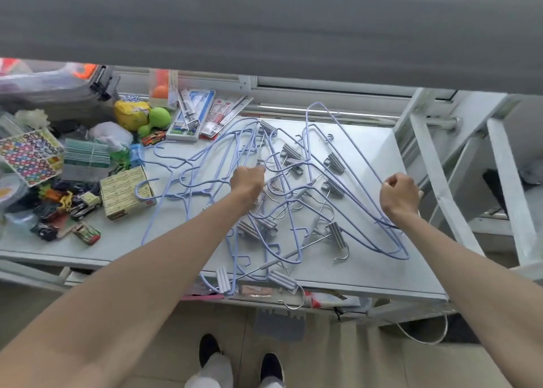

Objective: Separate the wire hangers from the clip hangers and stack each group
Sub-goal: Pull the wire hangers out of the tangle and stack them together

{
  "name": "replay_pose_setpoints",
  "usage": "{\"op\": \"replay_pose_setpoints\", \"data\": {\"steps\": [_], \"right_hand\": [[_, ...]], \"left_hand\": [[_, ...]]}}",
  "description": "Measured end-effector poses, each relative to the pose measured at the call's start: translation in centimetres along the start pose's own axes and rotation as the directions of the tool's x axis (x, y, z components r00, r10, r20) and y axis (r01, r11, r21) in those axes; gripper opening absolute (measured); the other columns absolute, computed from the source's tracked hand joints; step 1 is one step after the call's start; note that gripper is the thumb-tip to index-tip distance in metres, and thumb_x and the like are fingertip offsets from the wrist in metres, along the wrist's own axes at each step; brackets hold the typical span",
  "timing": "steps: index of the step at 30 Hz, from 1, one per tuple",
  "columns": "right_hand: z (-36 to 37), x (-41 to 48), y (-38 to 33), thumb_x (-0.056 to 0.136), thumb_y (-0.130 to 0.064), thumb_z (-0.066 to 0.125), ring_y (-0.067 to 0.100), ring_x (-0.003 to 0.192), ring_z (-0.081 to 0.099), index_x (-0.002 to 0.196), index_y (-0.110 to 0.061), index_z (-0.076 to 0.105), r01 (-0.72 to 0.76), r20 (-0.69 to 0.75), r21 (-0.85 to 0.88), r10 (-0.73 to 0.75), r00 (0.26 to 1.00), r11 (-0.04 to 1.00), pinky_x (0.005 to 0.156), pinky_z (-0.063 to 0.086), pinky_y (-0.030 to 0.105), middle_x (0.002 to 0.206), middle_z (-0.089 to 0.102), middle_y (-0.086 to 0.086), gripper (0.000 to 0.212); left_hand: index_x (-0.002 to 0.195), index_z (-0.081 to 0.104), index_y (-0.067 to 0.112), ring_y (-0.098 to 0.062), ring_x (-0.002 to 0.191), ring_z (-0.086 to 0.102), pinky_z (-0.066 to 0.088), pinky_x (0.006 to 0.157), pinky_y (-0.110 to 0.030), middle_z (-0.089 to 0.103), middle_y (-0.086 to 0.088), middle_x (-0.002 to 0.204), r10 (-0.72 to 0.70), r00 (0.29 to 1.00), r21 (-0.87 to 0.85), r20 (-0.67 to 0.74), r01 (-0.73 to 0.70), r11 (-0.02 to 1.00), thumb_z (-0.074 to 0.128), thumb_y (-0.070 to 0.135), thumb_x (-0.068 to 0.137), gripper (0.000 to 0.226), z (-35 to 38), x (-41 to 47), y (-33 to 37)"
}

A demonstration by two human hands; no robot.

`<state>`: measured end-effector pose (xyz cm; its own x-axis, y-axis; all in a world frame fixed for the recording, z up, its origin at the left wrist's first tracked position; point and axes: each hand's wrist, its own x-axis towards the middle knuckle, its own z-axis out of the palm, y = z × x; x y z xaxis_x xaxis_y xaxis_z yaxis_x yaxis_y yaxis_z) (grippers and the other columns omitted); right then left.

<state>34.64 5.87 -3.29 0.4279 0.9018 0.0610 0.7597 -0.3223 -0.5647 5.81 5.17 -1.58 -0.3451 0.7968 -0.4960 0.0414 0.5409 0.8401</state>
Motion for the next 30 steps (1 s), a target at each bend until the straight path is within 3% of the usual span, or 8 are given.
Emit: {"op": "replay_pose_setpoints", "data": {"steps": [2, 4, 7, 14, 21, 25, 27, 30], "right_hand": [[0.3, -0.3, 0.0, 0.087, -0.004, 0.046, 0.031, 0.083, 0.052, 0.084, -0.004, 0.06, 0.013, -0.008, 0.093, -0.013, 1.0, 0.996, 0.103, 0.036, 0.048, 0.079, 0.058, 0.01, 0.015], [0.6, -1.1, -0.7, 0.087, -0.005, 0.047, 0.033, 0.087, 0.058, 0.085, -0.004, 0.061, 0.023, 0.022, 0.194, -0.027, 0.999, 0.981, 0.089, 0.045, 0.043, 0.081, 0.061, 0.01, 0.015], [1.6, -2.7, -2.2, 0.088, -0.003, 0.049, 0.03, 0.086, 0.059, 0.089, -0.001, 0.064, 0.036, 0.088, 0.273, -0.063, 0.994, 0.961, 0.075, 0.04, 0.029, 0.083, 0.063, 0.011, 0.015], [4.3, -6.0, -5.8, 0.083, -0.002, 0.052, 0.023, 0.07, 0.055, 0.079, -0.003, 0.061, 0.073, 0.191, 0.391, -0.158, 0.969, 0.917, 0.058, 0.039, 0.026, 0.075, 0.063, 0.012, 0.01], [4.0, -5.6, -5.9, 0.087, -0.016, 0.049, 0.024, 0.062, 0.052, 0.068, 0.004, 0.058, 0.141, 0.228, 0.346, -0.229, 0.946, 0.928, 0.059, 0.039, 0.035, 0.066, 0.061, 0.017, 0.029], [3.0, -2.4, -2.8, 0.091, -0.015, 0.044, 0.034, 0.095, 0.056, 0.099, 0.002, 0.062, -0.006, 0.117, 0.03, 0.003, 0.993, 1.0, 0.078, 0.043, 0.036, 0.1, 0.064, 0.021, 0.026], [2.8, -1.4, -1.0, 0.091, -0.022, 0.047, 0.039, 0.117, 0.048, 0.115, 0.0, 0.056, -0.079, 0.168, -0.176, 0.109, 0.98, 0.981, 0.096, 0.04, 0.042, 0.122, 0.056, 0.024, 0.034], [2.9, -1.1, 0.2, 0.092, -0.034, 0.05, 0.039, 0.121, 0.045, 0.118, -0.003, 0.052, -0.088, 0.276, -0.265, 0.163, 0.947, 0.96, 0.102, 0.032, 0.047, 0.128, 0.051, 0.022, 0.041]], "left_hand": [[0.095, 0.061, 0.0, -0.026, 0.071, 0.053, 0.045, 0.074, -0.034, 0.052, -0.014, 0.075, -0.035, 0.991, -0.14, 0.127, 0.053, 0.989, 0.063, 0.041, 0.08, 0.044, -0.6, -0.2, 0.6], [0.14, 0.042, 0.001, -0.029, 0.117, 0.053, 0.042, 0.104, -0.035, 0.055, -0.017, 0.12, -0.03, 0.95, -0.219, 0.312, 0.103, 0.97, 0.057, 0.053, 0.089, 0.075, -1.0, -0.5, 1.2], [0.153, 0.019, 0.003, -0.03, 0.144, 0.027, 0.027, 0.118, -0.037, 0.024, -0.019, 0.156, 0.009, 0.901, -0.415, 0.434, 0.191, 0.889, 0.053, 0.064, 0.085, 0.097, -1.4, -1.1, 2.1], [0.13, 0.047, -0.01, -0.038, 0.114, 0.054, 0.041, 0.108, -0.043, 0.054, -0.029, 0.124, -0.008, 0.937, -0.827, 0.349, 0.312, 0.467, 0.026, 0.053, 0.101, 0.074, -2.9, 0.3, 2.4], [0.108, 0.055, -0.011, -0.039, 0.097, 0.062, 0.05, 0.091, -0.044, 0.062, -0.03, 0.105, -0.056, 0.948, -0.829, 0.314, 0.302, 0.471, 0.015, 0.035, 0.103, 0.062, -7.3, 0.6, 1.2], [0.112, 0.055, -0.011, -0.039, 0.098, 0.063, 0.052, 0.081, -0.046, 0.062, -0.03, 0.107, -0.072, 0.948, -0.817, 0.309, 0.303, 0.49, 0.015, 0.028, 0.101, 0.057, -10.6, 1.0, 0.3], [0.114, 0.055, -0.011, -0.039, 0.099, 0.063, 0.051, 0.08, -0.048, 0.063, -0.031, 0.107, -0.091, 0.947, -0.804, 0.308, 0.31, 0.507, 0.017, 0.028, 0.101, 0.055, -11.8, 1.0, -0.3], [0.115, 0.053, -0.012, -0.039, 0.099, 0.062, 0.049, 0.082, -0.047, 0.062, -0.033, 0.105, -0.113, 0.948, -0.789, 0.298, 0.311, 0.529, 0.021, 0.03, 0.101, 0.055, -13.2, 0.9, -1.5]]}}
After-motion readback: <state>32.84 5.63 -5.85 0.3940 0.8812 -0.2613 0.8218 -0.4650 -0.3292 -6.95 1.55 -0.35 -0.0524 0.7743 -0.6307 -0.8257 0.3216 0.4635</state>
